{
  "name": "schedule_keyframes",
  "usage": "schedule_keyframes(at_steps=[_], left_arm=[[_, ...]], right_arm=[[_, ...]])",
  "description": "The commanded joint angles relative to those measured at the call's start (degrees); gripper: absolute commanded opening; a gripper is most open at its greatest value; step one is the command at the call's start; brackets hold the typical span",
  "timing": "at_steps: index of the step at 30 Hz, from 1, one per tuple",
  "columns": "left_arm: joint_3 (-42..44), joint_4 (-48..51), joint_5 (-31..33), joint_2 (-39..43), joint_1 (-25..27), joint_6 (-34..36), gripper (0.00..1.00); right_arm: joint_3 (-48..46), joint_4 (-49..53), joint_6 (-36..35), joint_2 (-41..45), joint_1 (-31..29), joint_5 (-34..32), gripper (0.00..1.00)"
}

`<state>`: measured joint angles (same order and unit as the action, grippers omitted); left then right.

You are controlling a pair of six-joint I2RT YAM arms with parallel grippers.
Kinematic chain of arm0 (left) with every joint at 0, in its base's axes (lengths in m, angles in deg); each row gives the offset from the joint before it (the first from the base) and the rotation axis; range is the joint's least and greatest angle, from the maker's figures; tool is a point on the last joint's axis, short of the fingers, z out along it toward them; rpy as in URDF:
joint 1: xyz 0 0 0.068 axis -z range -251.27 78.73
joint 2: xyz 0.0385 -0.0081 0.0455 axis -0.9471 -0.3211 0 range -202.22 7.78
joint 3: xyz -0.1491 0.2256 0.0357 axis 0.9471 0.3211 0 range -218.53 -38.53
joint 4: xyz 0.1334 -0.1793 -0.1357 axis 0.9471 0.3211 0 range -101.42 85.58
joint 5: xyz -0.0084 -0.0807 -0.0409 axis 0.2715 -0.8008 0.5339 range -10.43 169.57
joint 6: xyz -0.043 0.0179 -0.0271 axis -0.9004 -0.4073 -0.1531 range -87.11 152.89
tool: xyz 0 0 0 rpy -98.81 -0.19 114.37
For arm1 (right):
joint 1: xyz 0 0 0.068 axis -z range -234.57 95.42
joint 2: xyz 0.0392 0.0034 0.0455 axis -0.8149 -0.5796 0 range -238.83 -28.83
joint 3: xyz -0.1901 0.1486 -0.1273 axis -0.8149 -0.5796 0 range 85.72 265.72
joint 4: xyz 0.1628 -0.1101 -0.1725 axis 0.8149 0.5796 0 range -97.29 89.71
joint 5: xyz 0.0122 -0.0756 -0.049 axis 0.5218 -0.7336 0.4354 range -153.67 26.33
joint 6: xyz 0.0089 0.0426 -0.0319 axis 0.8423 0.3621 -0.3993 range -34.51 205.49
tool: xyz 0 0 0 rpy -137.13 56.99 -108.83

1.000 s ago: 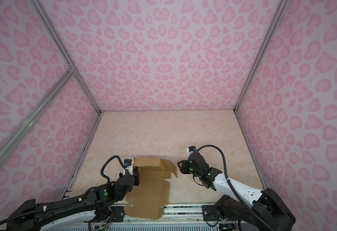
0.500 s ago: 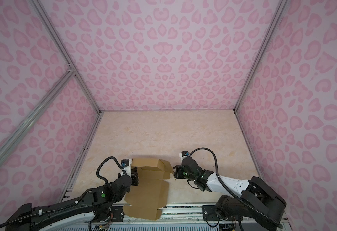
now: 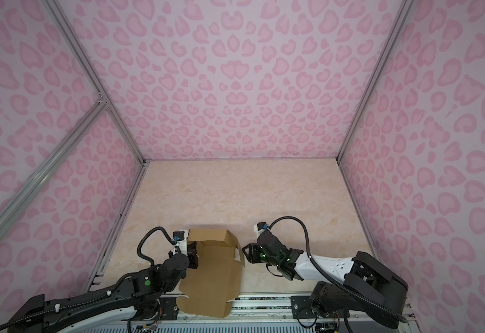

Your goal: Fold the paper box

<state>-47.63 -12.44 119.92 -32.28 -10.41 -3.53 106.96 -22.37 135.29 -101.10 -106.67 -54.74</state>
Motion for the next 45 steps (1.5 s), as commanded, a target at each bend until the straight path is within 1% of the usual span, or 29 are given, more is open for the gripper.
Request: schedule_keyframes(at_steps=[1,6,9,14,19,27,30,37,41,45], left_arm=[[0.3,-2.0,0.5,0.1,-0.1,-0.8,0.04],[0.4,-2.2,0.2,-1.3,-0.1,-0.9,0.04],[0.4,-2.6,0.1,-2.2,0.0,-0.9,0.04],[0.3,-2.6,0.5,-2.6,0.0,-0.9,0.04],[-0.1,-2.1,0.8,-2.7,0.0,-1.0,0.04],[-0.2,-1.8,0.6,-2.8,-0.1,-1.2,0.04],[-0.2,-1.7,0.4,-2.8,-0.1,-1.3,0.04],[-0.7,-2.1,-0.3,-3.8,0.0,-1.0,0.04],[-1.1,-2.3,-0.5,-4.6,-0.1,-0.8,0.04],[-1.4,-1.9,-0.4,-4.9,-0.1,-0.5,0.04]], right_arm=[[0.9,-0.8,0.2,0.0,-1.2,-1.3,0.41],[2.7,2.5,-1.7,1.2,-3.3,-4.2,0.41],[2.9,3.4,-3.3,2.2,-3.7,-4.6,0.41],[4.4,7.9,-6.0,4.5,-4.9,-6.1,0.42],[5.2,14.3,-7.3,7.0,-6.7,-7.7,0.42],[5.1,19.1,-8.8,12.0,-10.9,-10.3,0.42],[4.7,18.9,-10.1,13.8,-11.8,-10.7,0.42],[5.8,15.5,-13.4,12.1,-12.0,-8.9,0.42],[8.0,16.8,-16.1,11.2,-12.0,-8.2,0.43],[8.2,18.6,-16.1,11.8,-12.0,-9.6,0.43]])
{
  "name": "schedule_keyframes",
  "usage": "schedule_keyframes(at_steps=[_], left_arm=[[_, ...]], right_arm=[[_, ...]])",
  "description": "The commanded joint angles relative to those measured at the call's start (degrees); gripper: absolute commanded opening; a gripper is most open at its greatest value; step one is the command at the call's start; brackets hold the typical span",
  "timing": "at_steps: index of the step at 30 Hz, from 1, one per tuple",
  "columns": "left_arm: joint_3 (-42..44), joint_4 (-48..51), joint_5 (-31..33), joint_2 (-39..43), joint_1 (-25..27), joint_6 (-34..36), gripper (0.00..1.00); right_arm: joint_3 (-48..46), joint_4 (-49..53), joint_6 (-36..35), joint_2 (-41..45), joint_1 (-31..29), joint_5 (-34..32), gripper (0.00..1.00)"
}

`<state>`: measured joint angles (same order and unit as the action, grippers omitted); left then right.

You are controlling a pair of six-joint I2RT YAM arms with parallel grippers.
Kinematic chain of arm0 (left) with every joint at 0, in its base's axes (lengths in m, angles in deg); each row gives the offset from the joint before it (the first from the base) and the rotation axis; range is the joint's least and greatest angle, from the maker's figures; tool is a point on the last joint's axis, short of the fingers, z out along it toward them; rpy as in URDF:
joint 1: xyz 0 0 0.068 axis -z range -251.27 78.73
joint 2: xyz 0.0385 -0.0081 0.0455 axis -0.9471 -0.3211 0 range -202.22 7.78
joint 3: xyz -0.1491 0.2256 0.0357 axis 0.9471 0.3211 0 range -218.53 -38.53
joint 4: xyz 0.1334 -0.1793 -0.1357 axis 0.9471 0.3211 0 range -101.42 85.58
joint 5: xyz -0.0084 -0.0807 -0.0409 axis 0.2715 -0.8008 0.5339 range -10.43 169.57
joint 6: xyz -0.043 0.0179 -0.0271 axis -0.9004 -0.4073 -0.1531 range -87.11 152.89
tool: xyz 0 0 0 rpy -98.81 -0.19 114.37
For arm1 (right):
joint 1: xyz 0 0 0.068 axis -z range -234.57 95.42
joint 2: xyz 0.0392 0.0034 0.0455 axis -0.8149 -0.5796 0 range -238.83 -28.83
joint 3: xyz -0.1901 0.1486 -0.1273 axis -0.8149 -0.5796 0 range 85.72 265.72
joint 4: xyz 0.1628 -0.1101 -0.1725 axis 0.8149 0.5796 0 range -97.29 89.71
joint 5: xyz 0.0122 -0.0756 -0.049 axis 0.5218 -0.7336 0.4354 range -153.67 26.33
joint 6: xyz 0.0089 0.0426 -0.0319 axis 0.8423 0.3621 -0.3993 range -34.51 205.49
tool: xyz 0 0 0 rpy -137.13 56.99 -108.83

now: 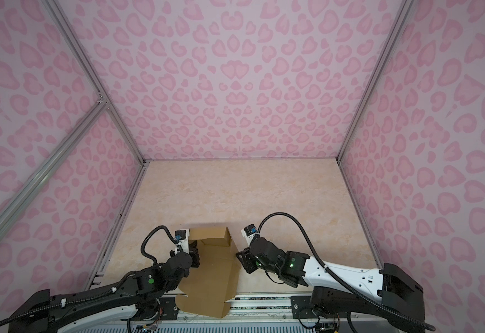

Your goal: Fold the paper box

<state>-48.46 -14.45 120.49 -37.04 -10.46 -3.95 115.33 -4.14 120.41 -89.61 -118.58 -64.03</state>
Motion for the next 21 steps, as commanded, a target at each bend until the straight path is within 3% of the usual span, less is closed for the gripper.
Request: schedule_keyframes(at_steps=[1,14,21], left_arm=[[-0.6,0.0,-1.0,-0.1,0.0,0.1,0.04],[-3.8,4.6,-0.8,3.9,-2.9,-1.2,0.04],[-7.4,9.4,0.1,10.0,-3.5,-0.7,0.04]], right_arm=[[-0.9,-0.7,-0.9,0.7,-0.1,-0.1,0.43],[-3.8,-0.6,0.5,4.0,-0.1,0.4,0.43],[-9.2,-2.8,0.8,14.0,0.2,-0.6,0.45]])
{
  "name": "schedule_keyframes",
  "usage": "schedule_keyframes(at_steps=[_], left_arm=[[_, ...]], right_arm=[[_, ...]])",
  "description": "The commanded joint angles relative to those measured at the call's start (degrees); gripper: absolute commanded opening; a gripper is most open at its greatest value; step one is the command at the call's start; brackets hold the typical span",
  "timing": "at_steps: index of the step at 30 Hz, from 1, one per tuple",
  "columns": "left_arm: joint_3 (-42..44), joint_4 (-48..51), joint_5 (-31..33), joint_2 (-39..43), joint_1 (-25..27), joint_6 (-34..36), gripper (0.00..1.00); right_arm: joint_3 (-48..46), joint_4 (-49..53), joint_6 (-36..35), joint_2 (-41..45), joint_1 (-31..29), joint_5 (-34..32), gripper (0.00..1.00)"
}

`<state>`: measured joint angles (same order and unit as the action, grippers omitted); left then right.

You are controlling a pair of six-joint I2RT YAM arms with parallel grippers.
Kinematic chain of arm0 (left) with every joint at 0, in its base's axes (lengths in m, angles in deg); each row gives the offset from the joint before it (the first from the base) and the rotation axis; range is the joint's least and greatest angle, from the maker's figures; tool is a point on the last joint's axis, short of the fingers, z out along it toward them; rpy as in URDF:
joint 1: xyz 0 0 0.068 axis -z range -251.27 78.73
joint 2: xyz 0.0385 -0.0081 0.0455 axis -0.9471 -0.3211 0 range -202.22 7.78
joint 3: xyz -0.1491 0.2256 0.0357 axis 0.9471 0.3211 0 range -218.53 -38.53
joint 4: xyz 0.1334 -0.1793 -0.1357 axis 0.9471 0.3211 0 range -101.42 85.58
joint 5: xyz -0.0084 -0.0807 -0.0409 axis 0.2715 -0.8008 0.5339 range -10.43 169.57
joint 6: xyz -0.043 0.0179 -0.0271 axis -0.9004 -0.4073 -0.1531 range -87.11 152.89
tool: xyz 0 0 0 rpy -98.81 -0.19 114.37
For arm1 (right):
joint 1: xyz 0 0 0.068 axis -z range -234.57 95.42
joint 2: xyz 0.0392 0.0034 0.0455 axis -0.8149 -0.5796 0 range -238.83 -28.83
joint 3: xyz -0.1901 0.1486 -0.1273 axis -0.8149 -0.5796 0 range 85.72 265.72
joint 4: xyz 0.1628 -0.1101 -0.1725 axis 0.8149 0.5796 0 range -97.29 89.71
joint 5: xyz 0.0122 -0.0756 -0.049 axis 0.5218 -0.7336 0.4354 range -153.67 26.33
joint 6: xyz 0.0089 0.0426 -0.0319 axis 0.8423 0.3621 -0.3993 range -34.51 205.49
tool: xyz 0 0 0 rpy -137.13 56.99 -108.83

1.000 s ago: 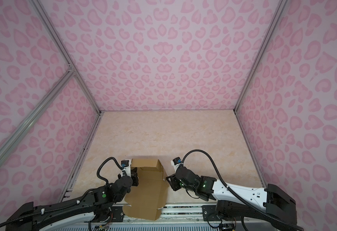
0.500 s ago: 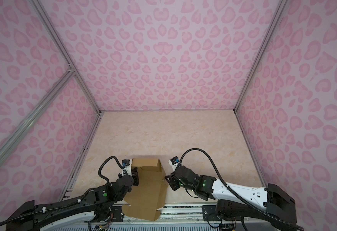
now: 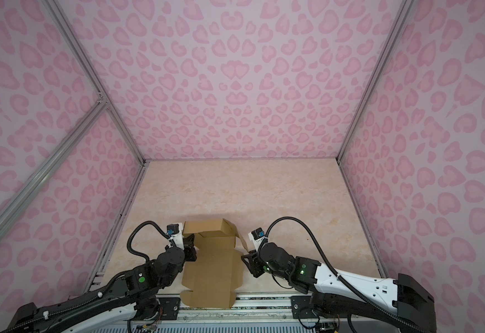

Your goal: Fold the paper box

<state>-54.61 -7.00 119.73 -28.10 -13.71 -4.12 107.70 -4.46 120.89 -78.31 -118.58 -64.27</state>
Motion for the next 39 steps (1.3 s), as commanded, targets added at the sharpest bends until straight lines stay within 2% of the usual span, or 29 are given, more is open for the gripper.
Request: schedule_keyframes(at_steps=[1,8,14,22,29,39], left_arm=[[-1.8,2.6,0.8,1.5,-0.4,-0.3,0.04],[-3.4,3.9,0.4,3.0,-0.5,-0.5,0.04],[-3.8,3.7,-0.2,4.0,-0.4,-1.2,0.04],[-4.3,3.0,-1.1,3.6,-0.5,-1.5,0.04],[-4.8,3.7,-1.1,4.8,-0.4,-1.5,0.04],[-5.2,2.9,-3.1,7.6,-0.4,-2.5,0.04]], right_arm=[[-2.7,-3.5,0.1,4.2,0.4,0.6,0.45],[-9.1,-14.7,3.1,9.7,3.5,8.3,0.46],[-13.1,-27.2,5.7,9.6,4.0,12.8,0.44],[-15.4,-32.0,6.8,8.5,3.7,12.4,0.40],[-16.1,-30.3,7.7,11.4,3.7,11.1,0.40],[-17.1,-35.2,8.8,6.2,3.5,11.2,0.34]])
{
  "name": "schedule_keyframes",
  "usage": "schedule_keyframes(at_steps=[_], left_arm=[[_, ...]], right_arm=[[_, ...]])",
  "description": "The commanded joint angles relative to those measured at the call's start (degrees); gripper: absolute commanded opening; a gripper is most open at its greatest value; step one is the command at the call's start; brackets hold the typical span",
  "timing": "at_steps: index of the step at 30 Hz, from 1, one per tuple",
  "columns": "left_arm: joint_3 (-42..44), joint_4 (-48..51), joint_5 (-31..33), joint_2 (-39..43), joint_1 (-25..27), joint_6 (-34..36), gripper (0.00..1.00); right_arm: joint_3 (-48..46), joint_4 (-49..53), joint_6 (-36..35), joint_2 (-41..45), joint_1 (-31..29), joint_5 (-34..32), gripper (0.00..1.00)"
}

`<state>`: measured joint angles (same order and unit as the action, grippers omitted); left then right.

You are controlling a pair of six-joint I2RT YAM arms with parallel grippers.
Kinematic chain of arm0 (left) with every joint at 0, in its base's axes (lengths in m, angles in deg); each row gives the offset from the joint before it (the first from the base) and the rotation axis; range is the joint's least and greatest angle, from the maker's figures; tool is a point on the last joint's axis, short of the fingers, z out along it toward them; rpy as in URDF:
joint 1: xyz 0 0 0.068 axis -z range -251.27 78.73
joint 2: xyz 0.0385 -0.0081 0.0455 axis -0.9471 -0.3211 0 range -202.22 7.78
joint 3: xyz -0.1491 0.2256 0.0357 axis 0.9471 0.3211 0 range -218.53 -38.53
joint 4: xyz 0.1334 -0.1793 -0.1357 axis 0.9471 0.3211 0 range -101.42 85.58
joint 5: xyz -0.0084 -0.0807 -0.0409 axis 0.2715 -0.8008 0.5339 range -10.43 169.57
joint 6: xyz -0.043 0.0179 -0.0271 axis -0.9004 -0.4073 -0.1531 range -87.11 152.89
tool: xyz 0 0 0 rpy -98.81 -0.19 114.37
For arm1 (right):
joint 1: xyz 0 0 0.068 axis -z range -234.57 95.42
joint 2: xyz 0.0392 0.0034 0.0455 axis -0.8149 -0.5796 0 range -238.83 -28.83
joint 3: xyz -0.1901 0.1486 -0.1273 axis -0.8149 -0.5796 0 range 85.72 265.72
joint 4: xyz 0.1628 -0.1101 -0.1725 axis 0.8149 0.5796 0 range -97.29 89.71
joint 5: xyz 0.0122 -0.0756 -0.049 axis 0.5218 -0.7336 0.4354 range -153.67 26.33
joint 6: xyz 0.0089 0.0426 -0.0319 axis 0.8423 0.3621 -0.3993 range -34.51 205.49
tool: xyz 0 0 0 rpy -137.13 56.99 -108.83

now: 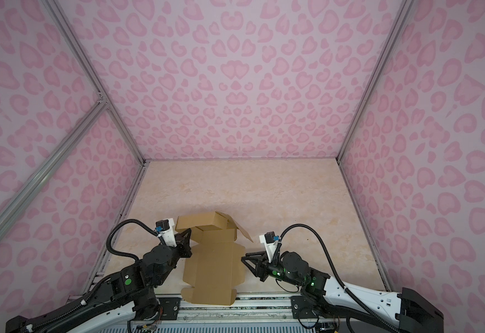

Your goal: Fold the paper box

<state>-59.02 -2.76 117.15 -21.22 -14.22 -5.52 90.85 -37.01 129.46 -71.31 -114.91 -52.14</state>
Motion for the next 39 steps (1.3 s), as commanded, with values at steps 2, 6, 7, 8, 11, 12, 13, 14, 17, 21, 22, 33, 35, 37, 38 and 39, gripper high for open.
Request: schedule_keyframes(at_steps=[2,6,7,8,11,12,13,14,17,21,22,33,35,37,38,39], left_arm=[[-0.8,-1.3,-0.7,1.4,0.1,-1.1,0.04],[-0.8,-1.4,-1.1,1.9,0.1,-1.3,0.04],[-0.8,-1.4,-1.2,2.0,0.1,-1.4,0.04],[-0.8,-1.6,-1.3,1.8,0.0,-1.6,0.04],[-0.6,-2.2,-1.7,1.9,0.1,-1.6,0.04],[-0.6,-2.3,-1.7,1.9,0.1,-1.6,0.04],[-0.6,-2.3,-1.8,1.9,0.1,-1.6,0.04],[-0.6,-2.4,-1.9,1.9,0.1,-1.6,0.04],[-0.7,-2.4,-2.2,1.7,0.2,-1.7,0.04],[-0.7,-2.1,-2.4,1.5,0.1,-1.7,0.04],[-0.7,-1.8,-2.3,1.6,0.2,-1.6,0.04],[1.2,0.1,-1.6,2.9,0.1,0.4,0.04],[1.3,0.4,-2.5,2.6,0.0,2.3,0.04],[1.2,1.4,-3.6,2.1,0.0,4.1,0.04],[0.9,2.1,-4.0,1.9,0.0,4.7,0.04],[0.8,2.6,-4.5,1.6,-0.1,5.3,0.04]], right_arm=[[-0.5,-2.8,0.2,-1.5,-0.1,-1.7,0.34],[-1.8,-4.3,0.3,-3.1,0.0,-3.1,0.31],[-2.0,-4.9,0.2,-3.8,0.0,-3.1,0.31],[-2.1,-5.4,0.0,-4.5,0.0,-2.9,0.30],[-2.1,-7.5,-0.6,-6.6,0.1,-2.3,0.30],[-2.1,-8.6,-0.8,-7.6,0.1,-1.8,0.30],[-2.0,-9.5,-0.9,-8.7,0.1,-1.5,0.30],[-1.8,-10.5,-1.0,-9.7,0.1,-1.2,0.30],[-0.9,-12.5,-1.2,-13.2,0.2,-0.6,0.30],[0.6,-13.2,-1.1,-15.8,0.2,0.9,0.30],[0.8,-12.4,-1.2,-15.4,0.2,0.6,0.31],[5.4,30.0,-4.6,13.4,7.6,-12.0,0.35],[7.2,37.7,-5.1,17.3,11.7,-12.4,0.36],[8.7,43.7,-5.7,19.2,17.6,-10.4,0.36],[9.0,45.1,-6.0,19.5,20.3,-8.7,0.36],[9.5,46.2,-6.3,19.8,23.3,-6.6,0.36]])
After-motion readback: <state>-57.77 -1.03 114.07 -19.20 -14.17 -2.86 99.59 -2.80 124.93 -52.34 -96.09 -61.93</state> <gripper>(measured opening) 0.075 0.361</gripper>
